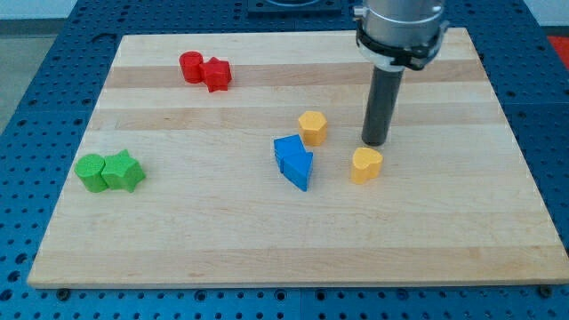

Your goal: Push the yellow hexagon closer to the red circle

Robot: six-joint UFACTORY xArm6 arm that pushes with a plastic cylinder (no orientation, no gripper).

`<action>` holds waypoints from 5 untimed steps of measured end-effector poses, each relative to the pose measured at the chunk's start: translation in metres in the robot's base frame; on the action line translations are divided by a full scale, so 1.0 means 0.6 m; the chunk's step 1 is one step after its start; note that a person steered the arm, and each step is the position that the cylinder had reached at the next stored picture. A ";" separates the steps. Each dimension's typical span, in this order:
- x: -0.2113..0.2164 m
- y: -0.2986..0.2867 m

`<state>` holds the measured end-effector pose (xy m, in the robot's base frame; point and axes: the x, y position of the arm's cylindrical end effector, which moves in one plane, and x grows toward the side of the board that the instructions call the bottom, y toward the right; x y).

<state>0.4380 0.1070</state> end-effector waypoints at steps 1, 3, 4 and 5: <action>0.006 -0.015; -0.035 -0.182; -0.070 -0.245; -0.059 -0.204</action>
<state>0.4027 -0.0156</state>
